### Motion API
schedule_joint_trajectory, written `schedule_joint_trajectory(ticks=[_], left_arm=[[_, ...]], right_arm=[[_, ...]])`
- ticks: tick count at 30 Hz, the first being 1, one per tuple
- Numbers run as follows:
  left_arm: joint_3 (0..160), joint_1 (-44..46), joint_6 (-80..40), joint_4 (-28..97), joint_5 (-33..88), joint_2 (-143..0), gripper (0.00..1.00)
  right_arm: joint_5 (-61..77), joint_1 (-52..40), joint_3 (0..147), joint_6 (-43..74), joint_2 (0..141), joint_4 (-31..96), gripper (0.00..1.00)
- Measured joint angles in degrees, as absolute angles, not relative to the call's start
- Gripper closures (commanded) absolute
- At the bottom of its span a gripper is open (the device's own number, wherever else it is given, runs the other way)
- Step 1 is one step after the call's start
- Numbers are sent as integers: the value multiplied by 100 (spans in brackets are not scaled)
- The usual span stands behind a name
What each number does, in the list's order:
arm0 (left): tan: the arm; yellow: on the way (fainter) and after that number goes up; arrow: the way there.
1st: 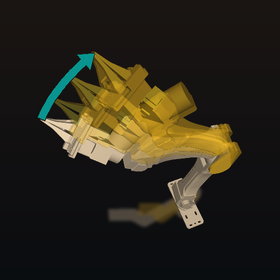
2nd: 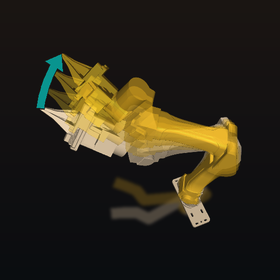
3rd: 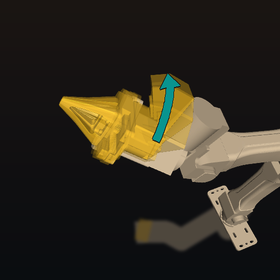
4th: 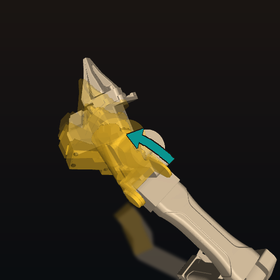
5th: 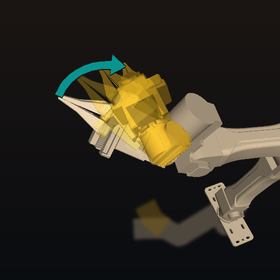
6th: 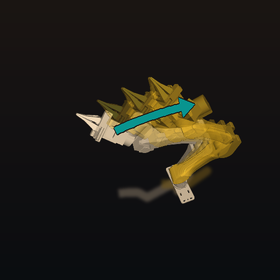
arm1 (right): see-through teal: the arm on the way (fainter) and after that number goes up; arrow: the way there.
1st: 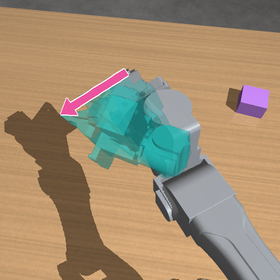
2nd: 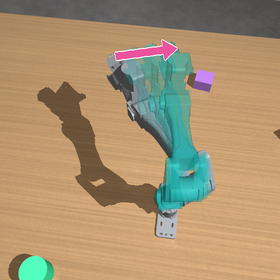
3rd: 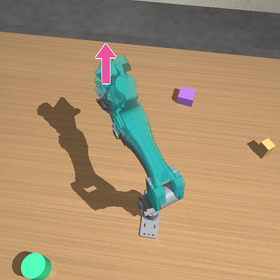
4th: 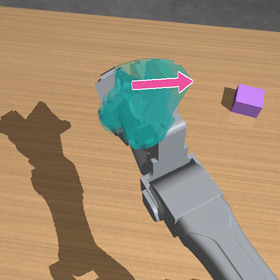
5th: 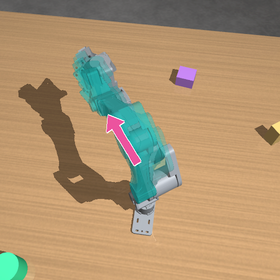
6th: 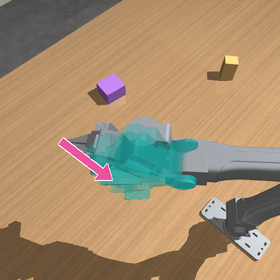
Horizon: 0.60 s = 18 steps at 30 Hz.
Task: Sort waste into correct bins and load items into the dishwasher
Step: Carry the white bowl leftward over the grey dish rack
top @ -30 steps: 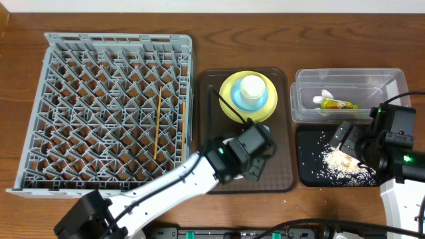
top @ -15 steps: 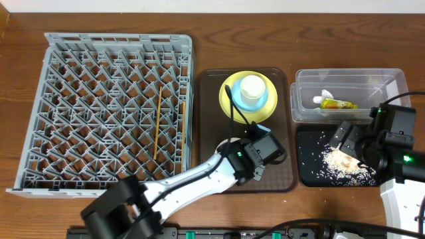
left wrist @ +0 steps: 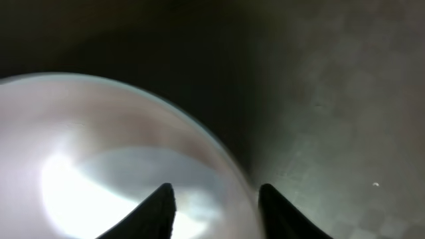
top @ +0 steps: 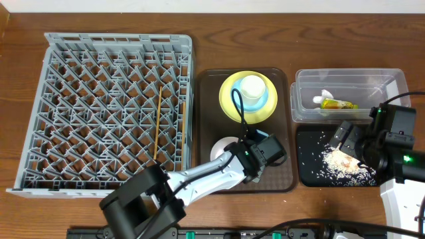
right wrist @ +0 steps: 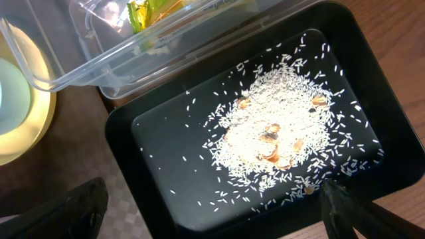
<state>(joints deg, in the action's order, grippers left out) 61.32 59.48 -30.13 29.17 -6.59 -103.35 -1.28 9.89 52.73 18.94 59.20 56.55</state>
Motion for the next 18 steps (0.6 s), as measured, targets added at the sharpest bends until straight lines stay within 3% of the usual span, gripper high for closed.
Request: schedule_joint_trajectory(ticks=[4, 8, 18], left_arm=[[6132, 5948, -3011, 2917, -661, -10383, 85], [6132, 5946, -3020, 2950, -663, -10383, 92], [6132, 5948, -3004, 2958, -751, -10383, 92]], right_arm=[[-128, 989, 5273, 1894, 5920, 5655, 1], [-128, 989, 5273, 1894, 5920, 5655, 1], [-128, 989, 5273, 1894, 5920, 5655, 1]])
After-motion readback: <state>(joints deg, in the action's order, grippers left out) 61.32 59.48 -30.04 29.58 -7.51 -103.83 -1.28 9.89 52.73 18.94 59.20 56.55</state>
